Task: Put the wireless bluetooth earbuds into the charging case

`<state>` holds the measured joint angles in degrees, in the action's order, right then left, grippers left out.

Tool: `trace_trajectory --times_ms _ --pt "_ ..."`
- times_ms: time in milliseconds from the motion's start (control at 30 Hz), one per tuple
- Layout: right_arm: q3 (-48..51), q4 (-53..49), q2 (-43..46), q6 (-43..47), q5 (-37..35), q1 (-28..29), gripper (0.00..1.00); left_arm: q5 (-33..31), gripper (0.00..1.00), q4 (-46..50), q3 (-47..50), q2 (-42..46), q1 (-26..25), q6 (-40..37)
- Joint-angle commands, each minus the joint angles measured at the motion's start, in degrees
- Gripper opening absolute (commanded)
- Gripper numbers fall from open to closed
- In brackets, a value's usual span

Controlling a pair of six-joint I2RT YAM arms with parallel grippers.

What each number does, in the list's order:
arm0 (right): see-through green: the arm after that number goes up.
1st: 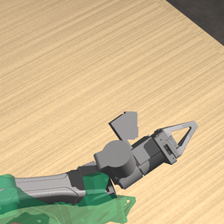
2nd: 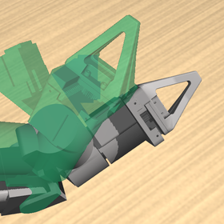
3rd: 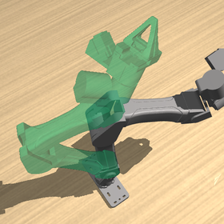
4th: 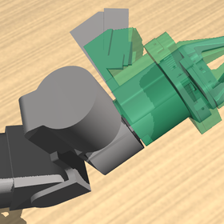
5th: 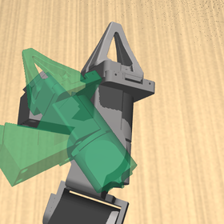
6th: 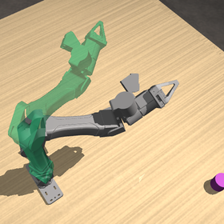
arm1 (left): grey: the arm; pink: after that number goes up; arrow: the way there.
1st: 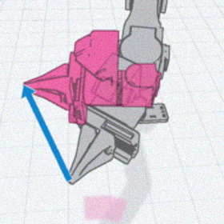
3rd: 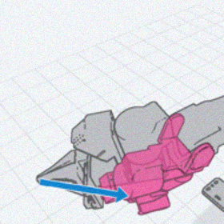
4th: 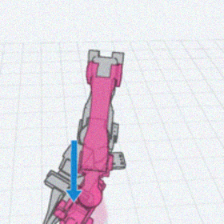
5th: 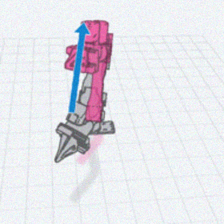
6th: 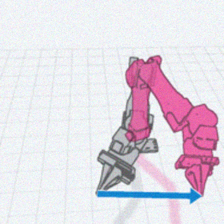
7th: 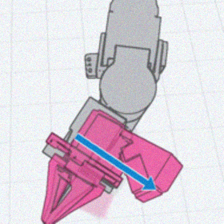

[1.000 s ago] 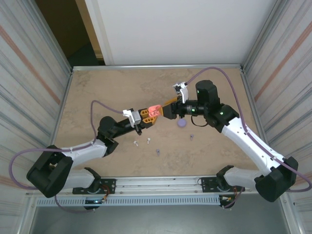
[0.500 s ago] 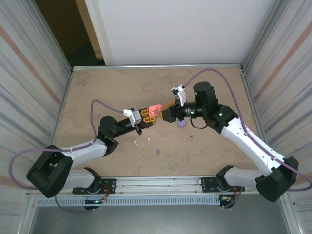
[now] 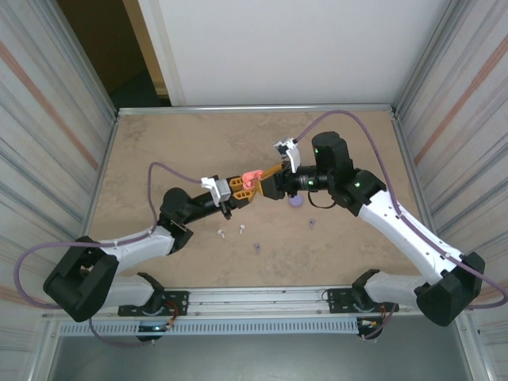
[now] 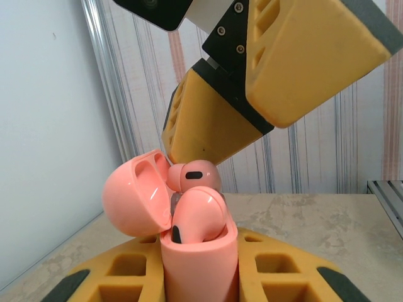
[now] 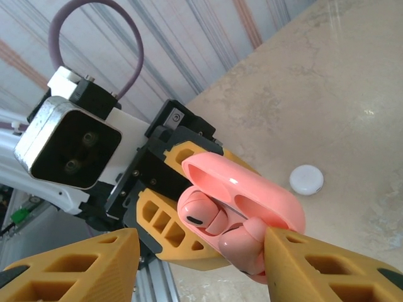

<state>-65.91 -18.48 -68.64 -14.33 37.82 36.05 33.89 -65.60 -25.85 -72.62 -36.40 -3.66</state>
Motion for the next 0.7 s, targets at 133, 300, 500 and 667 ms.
trace_trajectory --times_ms 133,300,500,667 --pt "-2.3 -0.3 -1.2 1.5 1.5 0.5 0.53 0.0 0.0 -0.4 -1.7 1.1 -0.4 -0.1" --pt "-2.3 0.3 -1.5 1.8 2.6 0.6 0.53 0.0 0.0 -0.4 -1.7 0.9 -0.4 0.0" --pt "-2.5 0.2 -2.2 3.5 3.4 0.6 0.53 0.7 0.0 -0.3 -1.8 0.9 -0.4 0.7" --pt "-2.8 -0.5 -2.8 5.0 2.3 0.5 0.53 1.2 0.0 -0.2 -1.9 0.9 -0.4 1.6"
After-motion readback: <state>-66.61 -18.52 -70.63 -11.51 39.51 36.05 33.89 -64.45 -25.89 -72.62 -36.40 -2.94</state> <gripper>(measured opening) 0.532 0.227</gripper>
